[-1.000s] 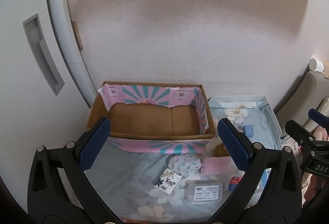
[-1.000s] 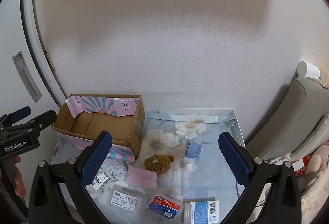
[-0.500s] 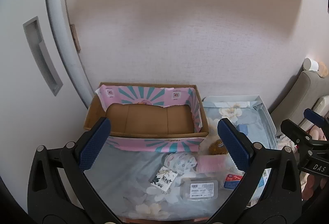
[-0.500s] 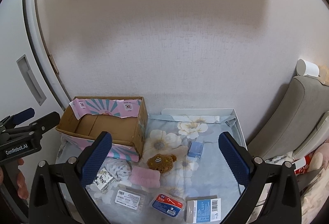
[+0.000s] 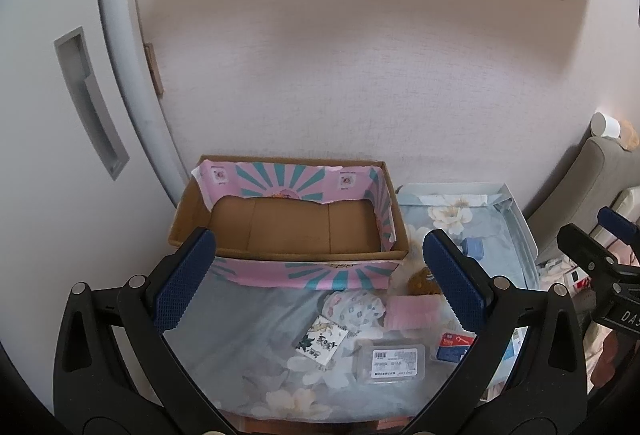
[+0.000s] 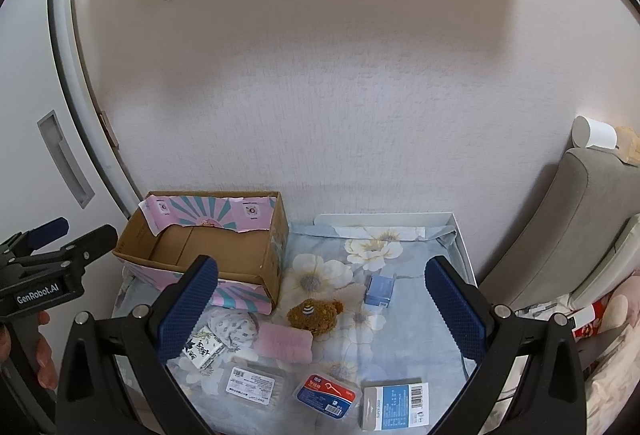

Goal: Organize objects

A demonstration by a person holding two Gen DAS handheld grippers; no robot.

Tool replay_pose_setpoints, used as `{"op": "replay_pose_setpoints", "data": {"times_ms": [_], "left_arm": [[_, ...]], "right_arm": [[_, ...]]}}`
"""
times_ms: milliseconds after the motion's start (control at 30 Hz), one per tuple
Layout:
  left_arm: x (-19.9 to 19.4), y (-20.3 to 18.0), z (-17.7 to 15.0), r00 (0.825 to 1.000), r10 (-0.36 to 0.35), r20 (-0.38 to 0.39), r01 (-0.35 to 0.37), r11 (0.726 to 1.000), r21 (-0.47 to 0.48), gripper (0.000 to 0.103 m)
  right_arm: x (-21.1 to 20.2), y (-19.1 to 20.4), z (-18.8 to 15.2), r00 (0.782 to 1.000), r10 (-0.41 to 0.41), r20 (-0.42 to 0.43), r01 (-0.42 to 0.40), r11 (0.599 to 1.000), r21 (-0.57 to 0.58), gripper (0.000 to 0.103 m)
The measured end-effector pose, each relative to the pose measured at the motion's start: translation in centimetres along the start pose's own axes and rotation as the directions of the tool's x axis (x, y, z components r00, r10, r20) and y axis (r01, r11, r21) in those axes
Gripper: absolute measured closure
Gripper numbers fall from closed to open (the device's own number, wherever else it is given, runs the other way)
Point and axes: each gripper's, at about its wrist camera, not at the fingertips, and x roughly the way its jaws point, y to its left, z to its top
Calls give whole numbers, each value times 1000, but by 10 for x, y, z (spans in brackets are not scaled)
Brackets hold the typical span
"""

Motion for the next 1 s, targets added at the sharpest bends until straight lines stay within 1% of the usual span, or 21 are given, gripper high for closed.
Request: {"op": "replay_pose_setpoints", "data": {"times_ms": [767,900,1000], "left_arm": [[-4,-8,-9,1000,-8,-11,8,1000,-15,0],[-4,-10,-10,1000,-15,-16,14,1000,-27,0],[-4,-9,-11,1000,-11,-17,11,999,-34,0]], "right_arm": [[-11,-16,-3,1000,5,0,-5,1000,2,0],[-13,-26,-3,1000,12,-6,-12,1000,0,0],[-14,-37,0,1000,1,-6,-1,1000,-20,0]]}}
